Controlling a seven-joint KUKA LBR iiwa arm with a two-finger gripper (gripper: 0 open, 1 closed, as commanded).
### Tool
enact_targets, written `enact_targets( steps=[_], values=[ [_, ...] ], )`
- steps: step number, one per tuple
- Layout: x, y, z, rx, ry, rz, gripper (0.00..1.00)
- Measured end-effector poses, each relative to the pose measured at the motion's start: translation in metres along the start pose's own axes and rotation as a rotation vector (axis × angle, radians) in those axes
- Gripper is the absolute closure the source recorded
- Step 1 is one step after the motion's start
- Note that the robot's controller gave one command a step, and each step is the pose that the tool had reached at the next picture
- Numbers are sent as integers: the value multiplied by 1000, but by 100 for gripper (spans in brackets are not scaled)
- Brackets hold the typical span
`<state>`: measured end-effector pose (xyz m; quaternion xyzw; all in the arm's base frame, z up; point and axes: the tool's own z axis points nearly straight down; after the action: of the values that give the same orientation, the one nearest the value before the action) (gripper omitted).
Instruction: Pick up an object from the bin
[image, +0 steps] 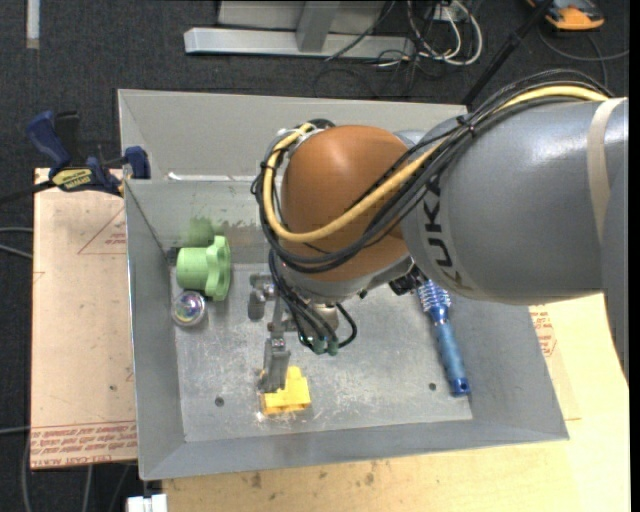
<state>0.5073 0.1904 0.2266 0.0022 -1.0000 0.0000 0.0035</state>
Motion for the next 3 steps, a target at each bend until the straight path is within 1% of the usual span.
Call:
enact_targets(
  steps=[1, 2, 3],
  values=[
    [20, -72, 83, 4, 2, 109, 0],
    [25, -49, 156, -3, -9, 157, 0],
    [25, -50, 154, -2, -6, 160, 100]
  ],
)
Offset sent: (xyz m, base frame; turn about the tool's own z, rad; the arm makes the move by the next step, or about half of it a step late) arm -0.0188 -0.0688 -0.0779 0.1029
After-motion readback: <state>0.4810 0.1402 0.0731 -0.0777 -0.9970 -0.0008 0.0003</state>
